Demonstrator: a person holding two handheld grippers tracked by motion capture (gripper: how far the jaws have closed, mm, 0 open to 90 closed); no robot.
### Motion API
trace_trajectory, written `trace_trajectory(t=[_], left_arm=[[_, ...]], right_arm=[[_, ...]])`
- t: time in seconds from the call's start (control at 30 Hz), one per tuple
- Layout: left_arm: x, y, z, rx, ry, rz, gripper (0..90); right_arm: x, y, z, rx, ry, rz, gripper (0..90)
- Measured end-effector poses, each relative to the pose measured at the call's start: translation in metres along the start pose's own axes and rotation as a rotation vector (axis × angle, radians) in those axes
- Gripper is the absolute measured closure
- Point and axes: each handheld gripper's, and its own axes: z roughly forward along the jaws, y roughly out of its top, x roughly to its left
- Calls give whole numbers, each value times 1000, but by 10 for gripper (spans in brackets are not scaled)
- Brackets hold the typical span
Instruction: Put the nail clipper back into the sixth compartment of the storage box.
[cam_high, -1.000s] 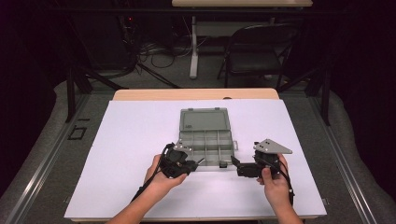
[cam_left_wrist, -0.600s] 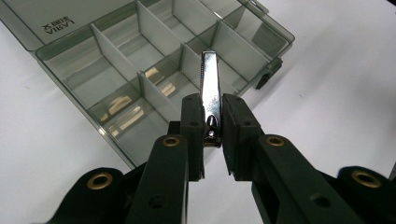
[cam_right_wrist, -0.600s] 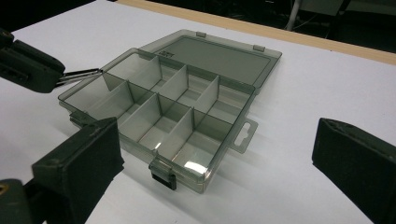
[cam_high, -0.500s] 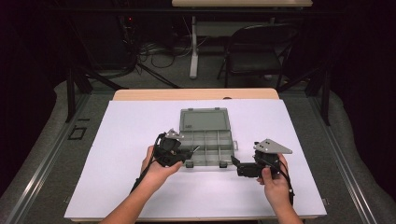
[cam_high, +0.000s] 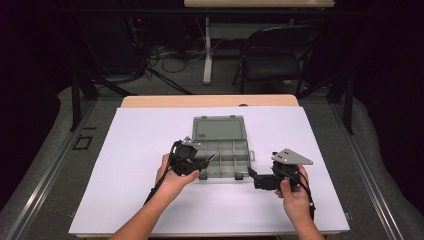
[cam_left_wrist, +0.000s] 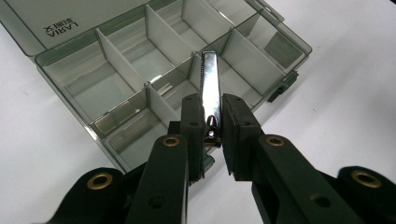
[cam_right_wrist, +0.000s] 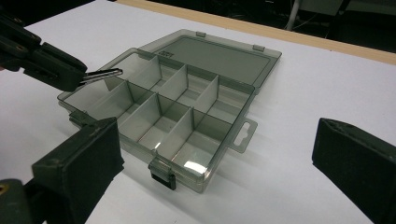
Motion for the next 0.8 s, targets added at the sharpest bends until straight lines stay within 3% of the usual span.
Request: trace_trajectory(t=[0.8], left_arm=[[2,5,26,45,25,-24,792]], right_arm=[[0,-1,1,1,0,1,11]])
